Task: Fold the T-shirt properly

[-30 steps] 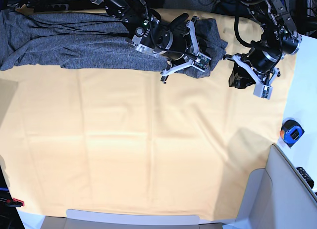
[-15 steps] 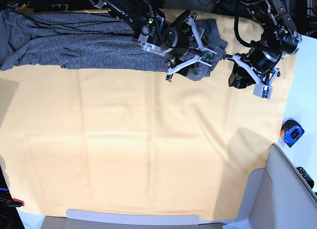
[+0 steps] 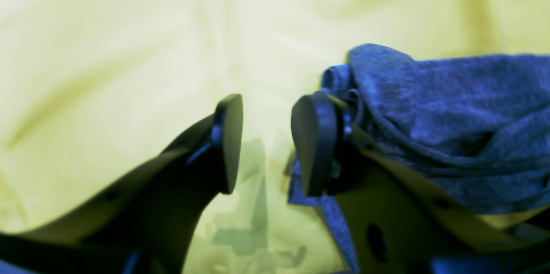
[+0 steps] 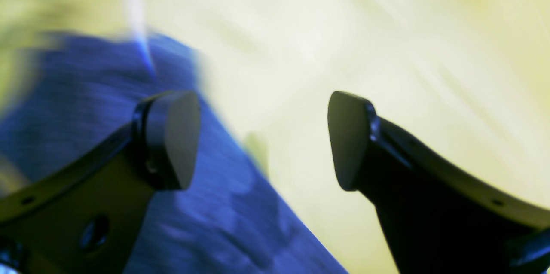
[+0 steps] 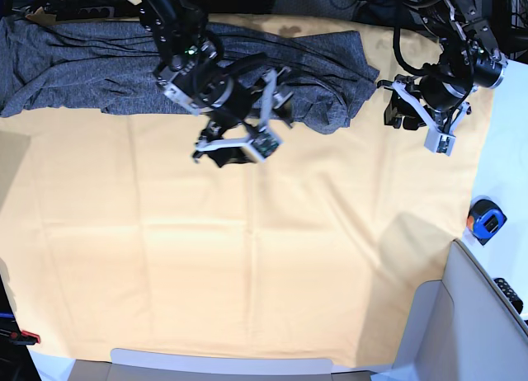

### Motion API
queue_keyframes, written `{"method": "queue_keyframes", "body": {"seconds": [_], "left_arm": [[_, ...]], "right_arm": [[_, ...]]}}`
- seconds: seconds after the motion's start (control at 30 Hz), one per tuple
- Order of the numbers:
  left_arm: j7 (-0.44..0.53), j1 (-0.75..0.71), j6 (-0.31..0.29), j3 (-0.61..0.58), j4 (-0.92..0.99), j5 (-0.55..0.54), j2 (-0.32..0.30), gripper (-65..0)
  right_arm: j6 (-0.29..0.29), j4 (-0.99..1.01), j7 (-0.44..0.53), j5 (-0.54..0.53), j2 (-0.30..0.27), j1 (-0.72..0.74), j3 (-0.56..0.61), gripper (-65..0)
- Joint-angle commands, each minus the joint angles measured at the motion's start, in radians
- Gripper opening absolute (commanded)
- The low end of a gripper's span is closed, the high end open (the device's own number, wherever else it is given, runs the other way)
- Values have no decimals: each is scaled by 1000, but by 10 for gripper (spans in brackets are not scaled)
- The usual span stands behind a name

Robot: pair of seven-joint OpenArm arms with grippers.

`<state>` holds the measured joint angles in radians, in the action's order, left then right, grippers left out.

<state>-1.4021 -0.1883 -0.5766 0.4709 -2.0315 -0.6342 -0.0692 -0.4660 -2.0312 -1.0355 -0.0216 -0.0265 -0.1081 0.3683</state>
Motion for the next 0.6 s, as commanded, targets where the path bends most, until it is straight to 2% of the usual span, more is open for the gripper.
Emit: {"method": "queue_keyframes", "body": {"seconds": [0.0, 0.13, 0.3, 0.43, 0.57], "left_arm": [[6, 10, -6, 2, -16, -14, -7, -409], [6, 5, -6, -2, -15, -16, -5, -392], [6, -21, -7, 4, -15, -51, -5, -377], [6, -37, -7, 5, -15, -72, -4, -371], [6, -64, -7, 9, -13, -77, 32, -308]], "right_arm": [[-3, -19, 57, -15, 23, -12, -41, -191], [-3, -21, 123, -15, 32, -77, -220, -191], [-3, -21, 133, -16, 36, -117, -434, -191], [-3, -19, 129, -16, 112, -130, -671, -191], [-10, -16, 129, -16, 135, -132, -811, -191]]}}
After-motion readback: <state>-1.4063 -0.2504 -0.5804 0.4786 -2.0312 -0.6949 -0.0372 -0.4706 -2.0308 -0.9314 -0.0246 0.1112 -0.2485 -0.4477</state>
